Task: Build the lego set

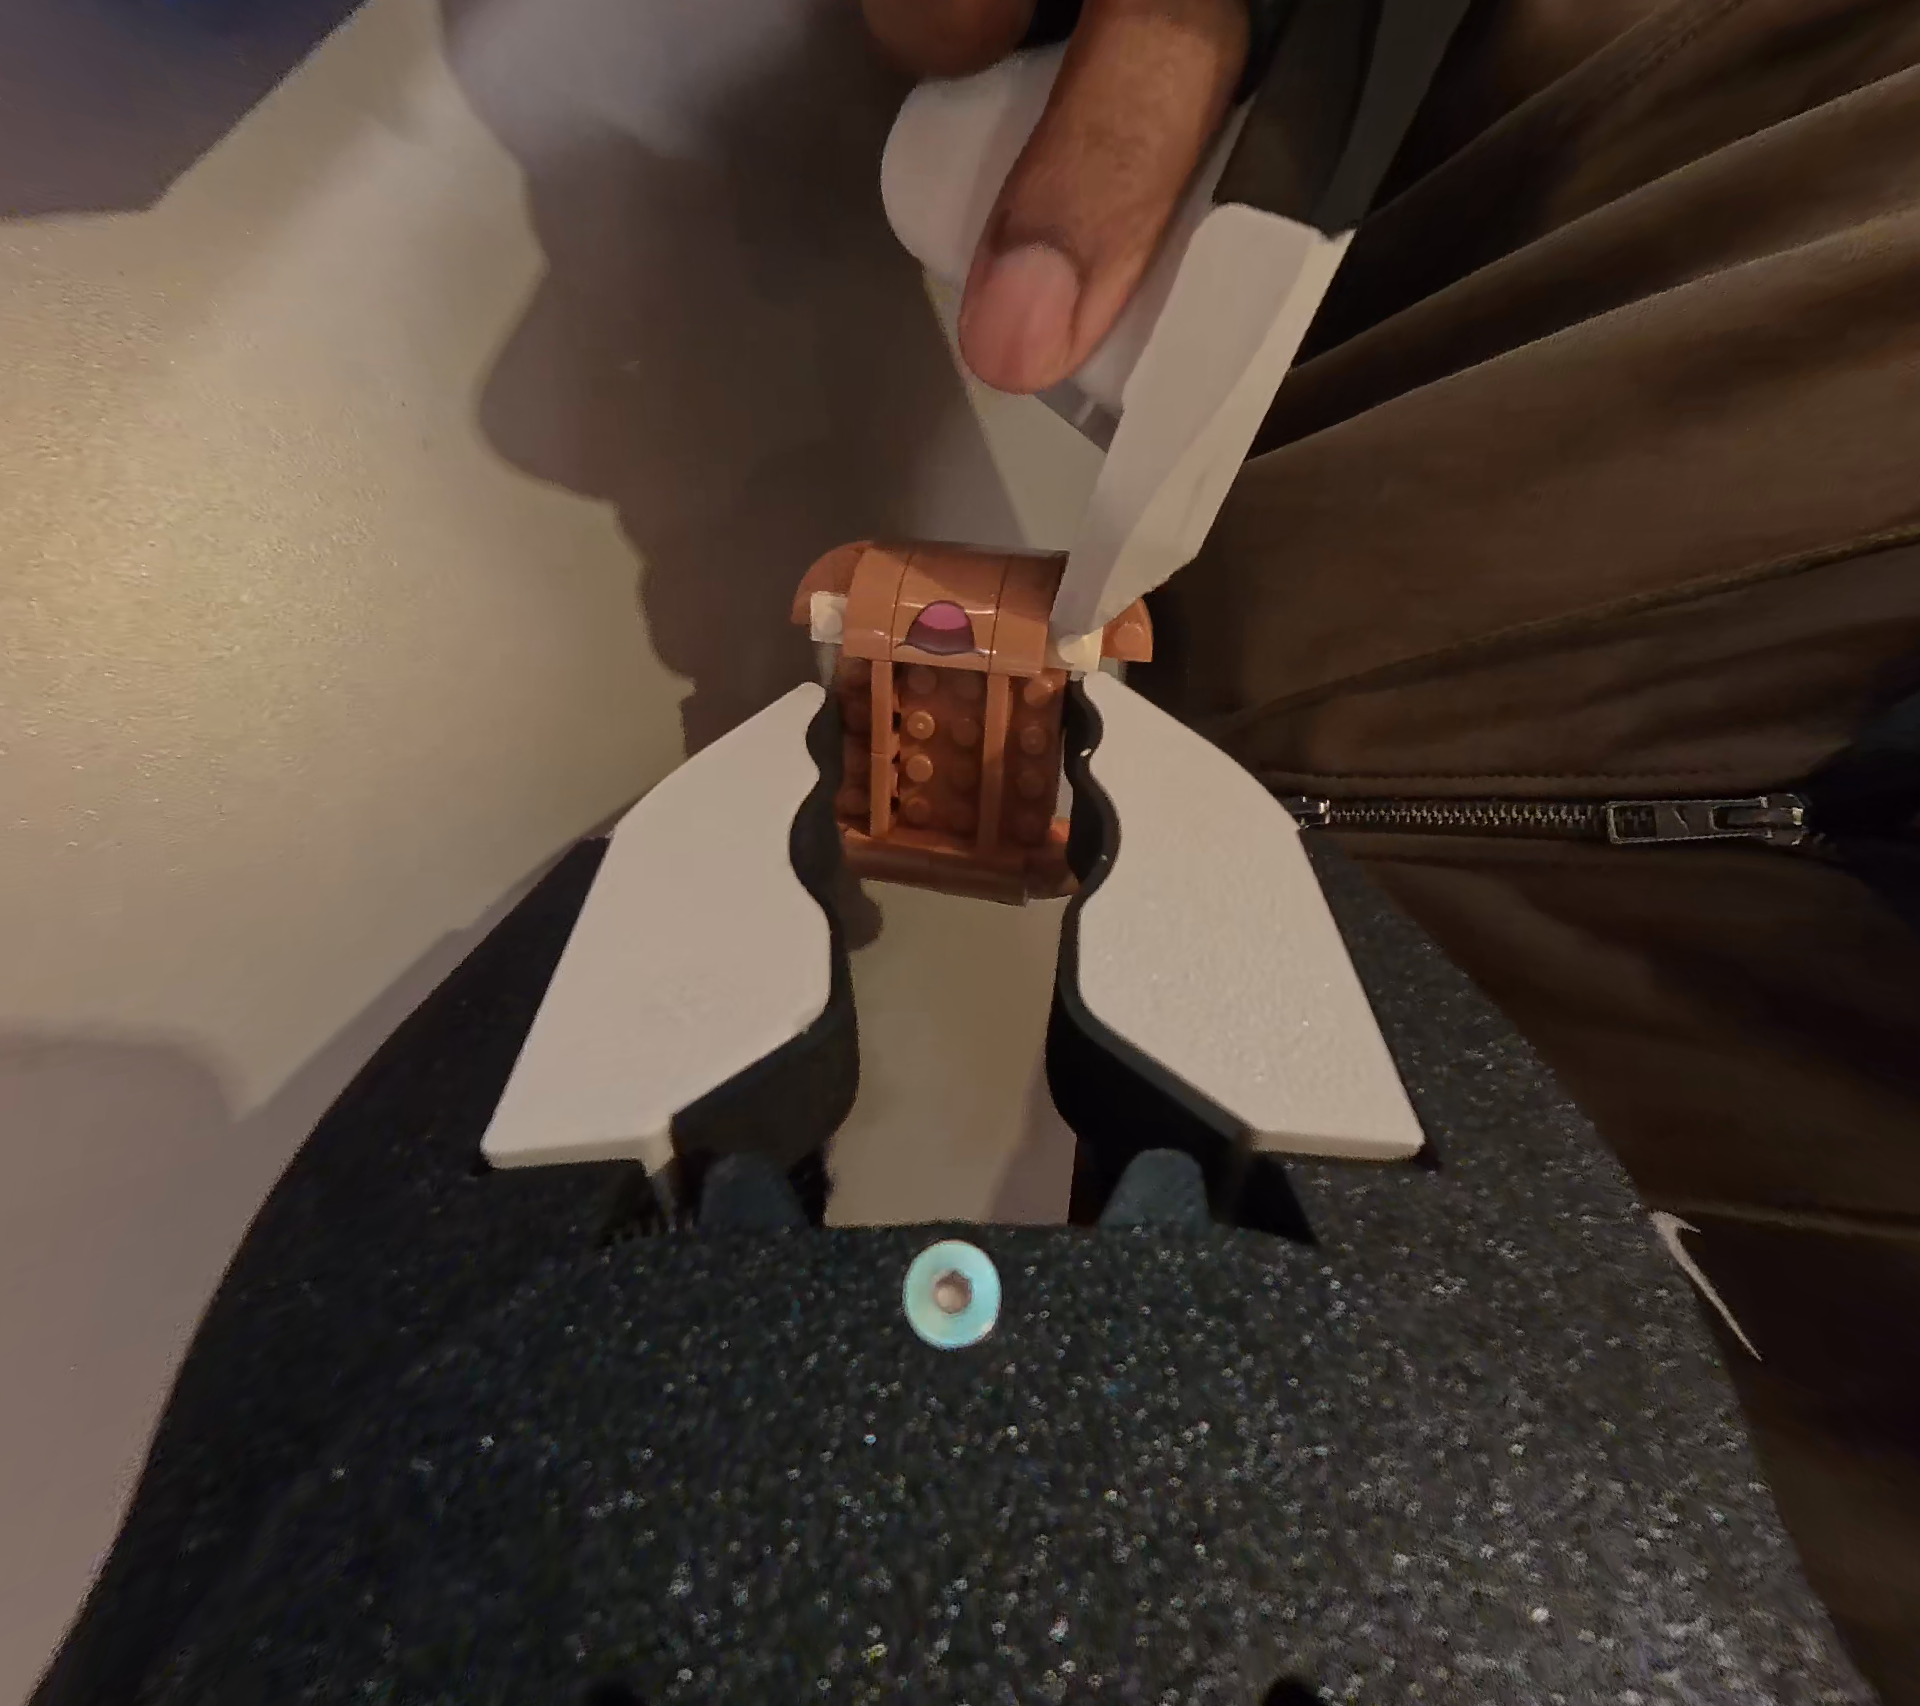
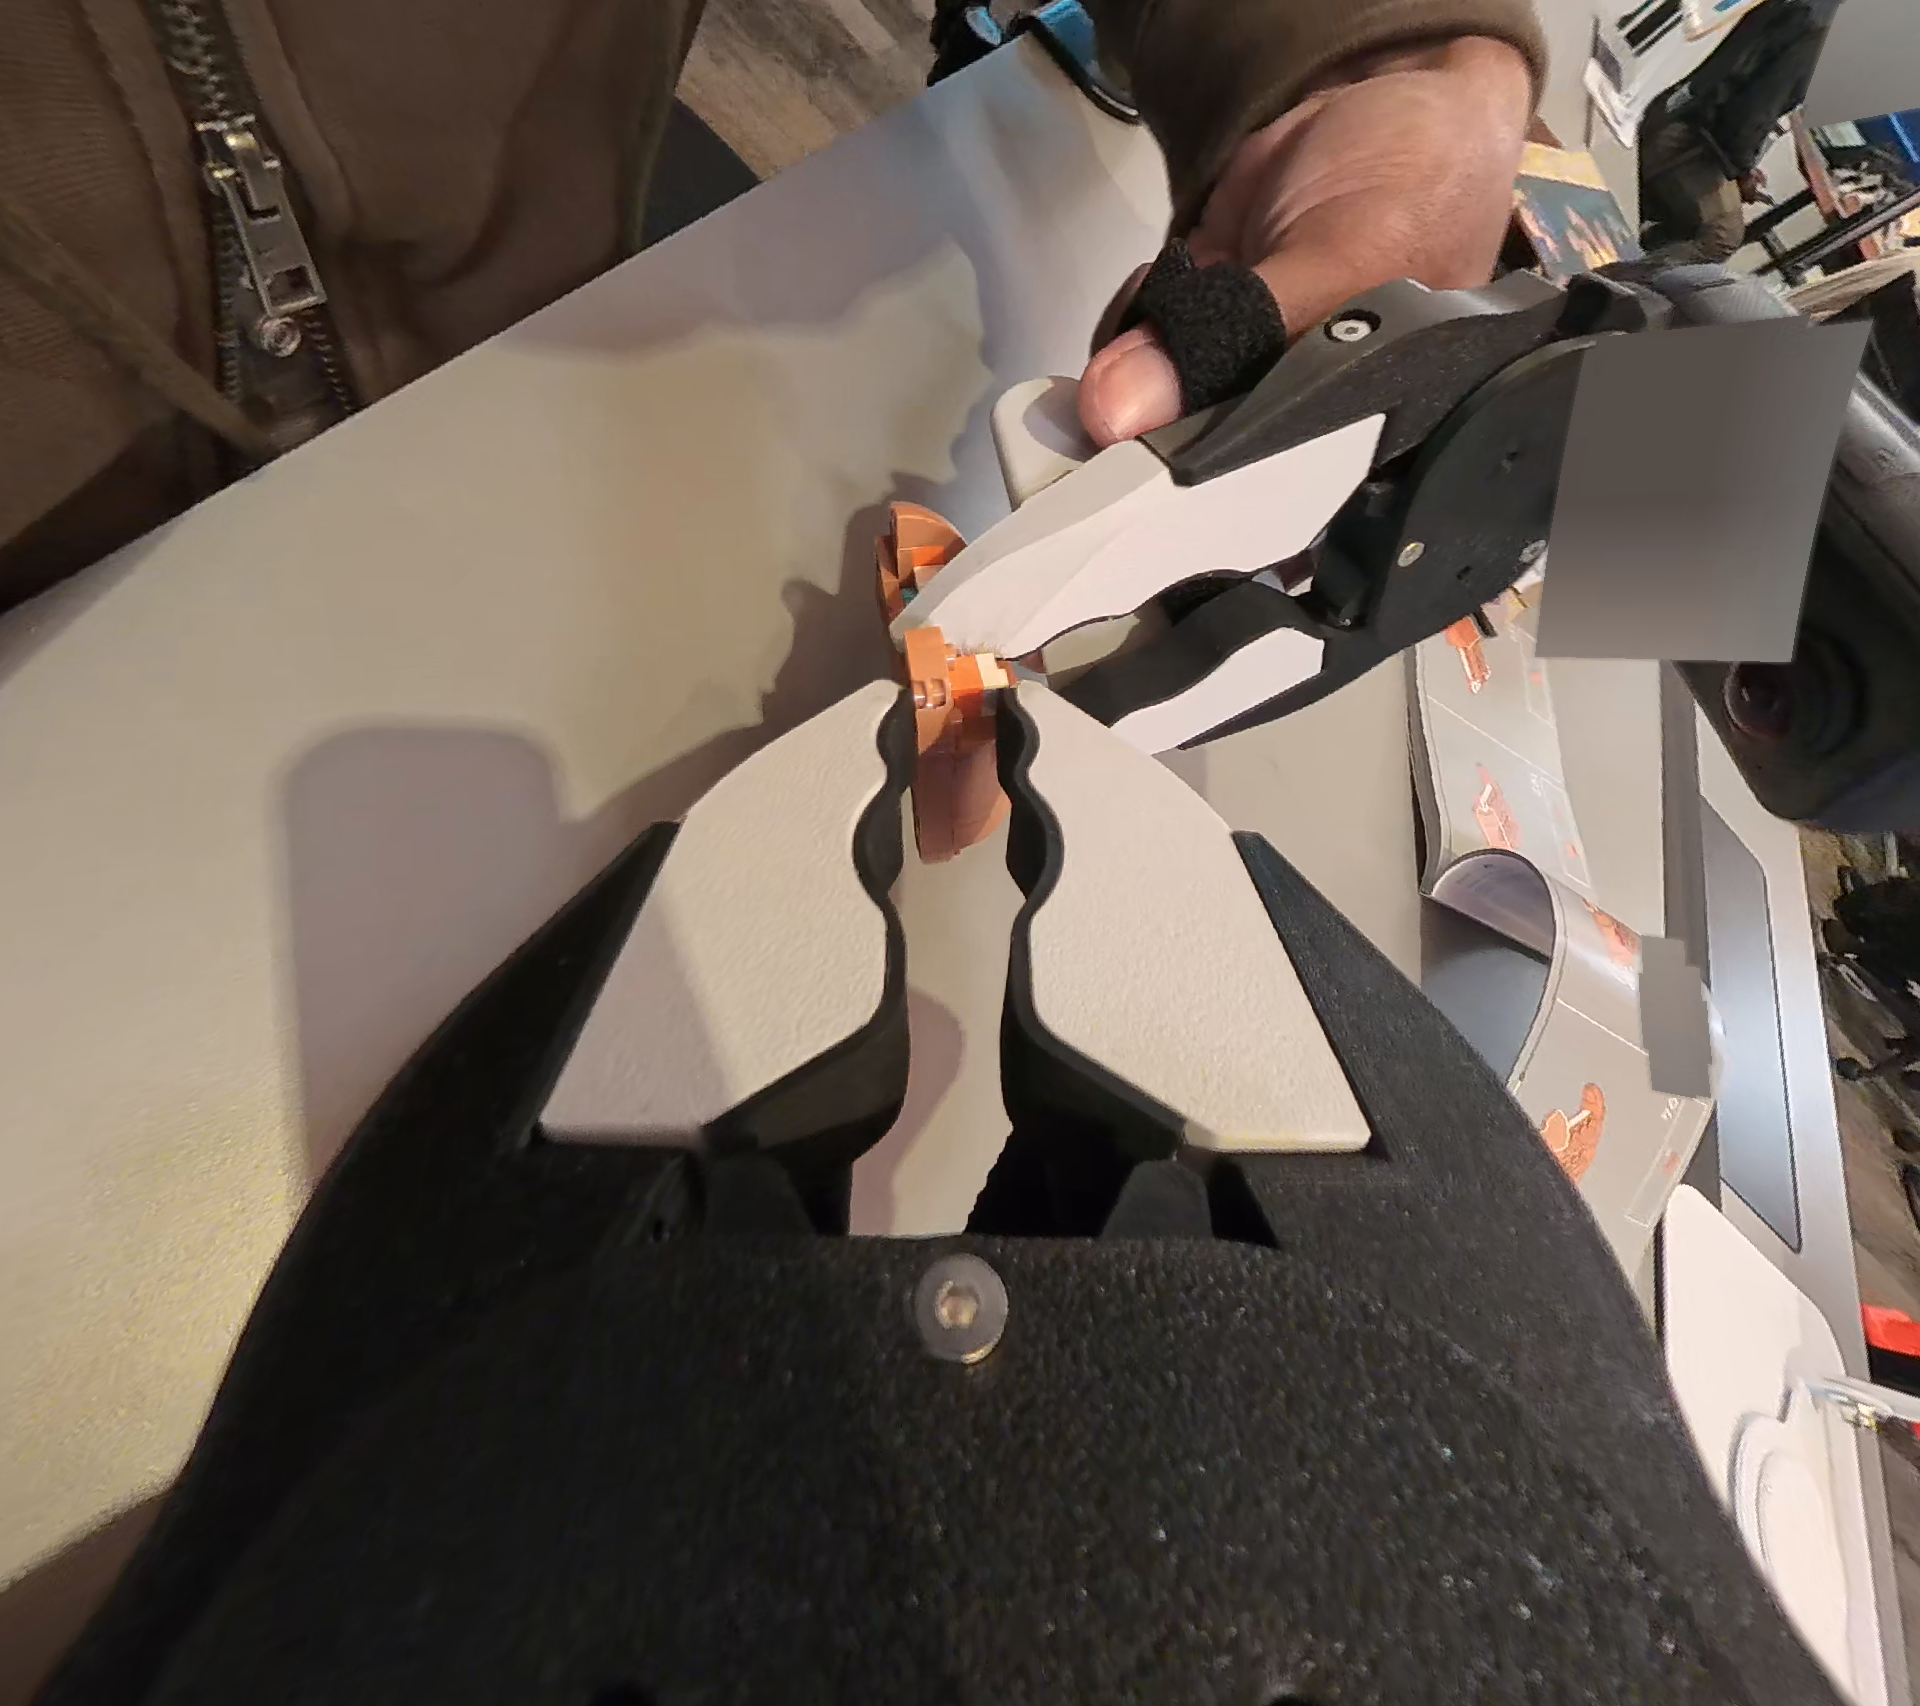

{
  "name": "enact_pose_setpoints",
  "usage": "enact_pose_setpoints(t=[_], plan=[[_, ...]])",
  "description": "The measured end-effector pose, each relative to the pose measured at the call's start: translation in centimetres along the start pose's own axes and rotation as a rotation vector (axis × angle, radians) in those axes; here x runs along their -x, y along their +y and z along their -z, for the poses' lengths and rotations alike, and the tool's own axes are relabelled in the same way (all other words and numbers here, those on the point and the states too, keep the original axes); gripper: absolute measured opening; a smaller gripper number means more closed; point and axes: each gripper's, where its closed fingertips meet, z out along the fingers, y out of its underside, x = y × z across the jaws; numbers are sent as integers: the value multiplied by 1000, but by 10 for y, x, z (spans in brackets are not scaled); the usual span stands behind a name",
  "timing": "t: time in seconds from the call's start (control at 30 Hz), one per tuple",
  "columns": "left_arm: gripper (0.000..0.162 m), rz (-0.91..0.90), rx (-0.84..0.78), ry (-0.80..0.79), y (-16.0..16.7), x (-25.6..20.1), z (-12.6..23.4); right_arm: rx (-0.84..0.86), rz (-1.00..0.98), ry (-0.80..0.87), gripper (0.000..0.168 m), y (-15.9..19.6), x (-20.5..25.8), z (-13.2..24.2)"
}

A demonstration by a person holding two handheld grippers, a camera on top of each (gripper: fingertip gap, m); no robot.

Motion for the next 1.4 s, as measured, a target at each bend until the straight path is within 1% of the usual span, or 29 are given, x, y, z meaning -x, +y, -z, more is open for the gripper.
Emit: enact_pose_setpoints(t=[0.3,0.43,0.5,0.57,0.67,0.77,0.9,1.0,1.03,1.13,1.2,1.33,1.4], plan=[[41,1,-25,-8,0,3,3,11,18,22,14,5,-4,0],[41,-58,-31,-81,0,13,6,55,21,71,16,10,-9,-5],[41,-95,-65,-115,-4,17,11,67,6,84,31,10,-8,-5],[41,-158,-87,-179,-7,24,18,85,-37,106,41,13,-10,-3],[41,-286,-89,-292,-9,35,29,120,-98,195,42,22,-19,2],[41,-432,-57,-409,-10,47,35,129,-183,255,38,27,-20,3],[41,-627,5,-523,-12,59,36,139,-242,311,33,34,-18,3],[41,-774,103,-599,-9,71,34,113,-315,358,24,36,-21,5],[41,-826,146,-624,-7,76,33,99,-350,386,25,37,-24,6],[41,-966,265,-654,0,86,28,72,-432,438,25,42,-30,7],[41,-1014,308,-644,3,88,24,55,-462,460,23,43,-32,6],[41,-1052,294,-610,2,87,23,19,-509,505,18,41,-40,7],[47,-1056,256,-604,-1,85,25,-15,-547,534,17,40,-45,9]])
